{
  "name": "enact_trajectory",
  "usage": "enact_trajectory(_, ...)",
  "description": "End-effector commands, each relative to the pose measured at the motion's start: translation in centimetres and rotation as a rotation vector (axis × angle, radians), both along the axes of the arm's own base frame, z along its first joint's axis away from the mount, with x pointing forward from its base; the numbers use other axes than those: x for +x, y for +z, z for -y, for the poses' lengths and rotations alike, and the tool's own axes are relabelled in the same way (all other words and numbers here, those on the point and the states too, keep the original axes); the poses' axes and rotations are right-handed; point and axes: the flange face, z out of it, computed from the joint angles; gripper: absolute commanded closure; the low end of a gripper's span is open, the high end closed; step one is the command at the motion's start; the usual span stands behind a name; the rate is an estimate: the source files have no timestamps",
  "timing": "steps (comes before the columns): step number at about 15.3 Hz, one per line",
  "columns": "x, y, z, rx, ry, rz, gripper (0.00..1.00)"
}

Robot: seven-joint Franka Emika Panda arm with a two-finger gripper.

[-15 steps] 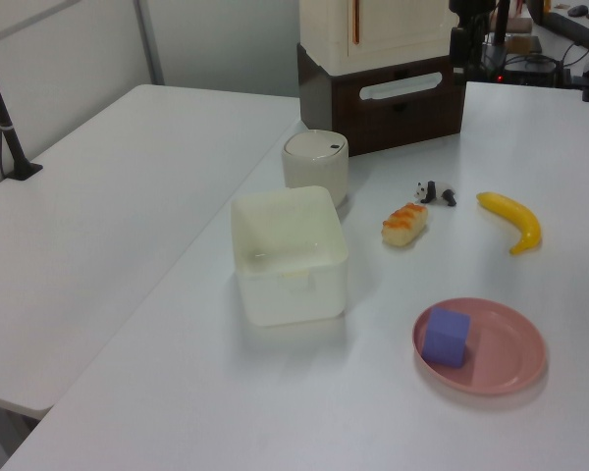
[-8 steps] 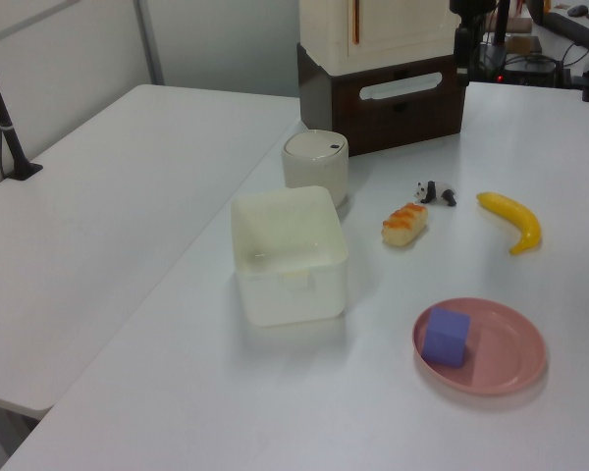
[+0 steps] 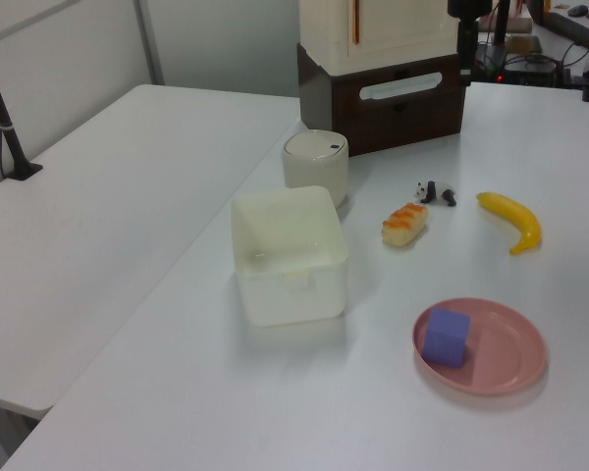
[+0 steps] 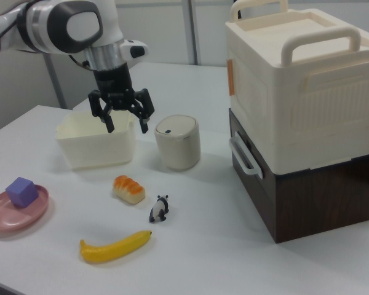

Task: Slide the drawer open
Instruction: 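Move the gripper toward the brown drawer handle on the cabinet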

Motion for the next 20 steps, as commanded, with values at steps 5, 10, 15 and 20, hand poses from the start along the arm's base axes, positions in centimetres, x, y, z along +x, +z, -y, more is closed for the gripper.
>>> enact_trajectory(5, 2.9, -1.9, 1.4, -0.027, 0.204, 0.084, 0.00)
enact_trajectory(10, 4.0, -3.3, 3.0, -0.057, 0.295, 0.097, 0.00)
enact_trajectory(15, 6.2, -6.0, 3.7, -0.116, 0.352, 0.124, 0.00)
enact_trajectory(20, 7.5, -8.4, 7.1, -0.218, 0.466, 0.117, 0.00)
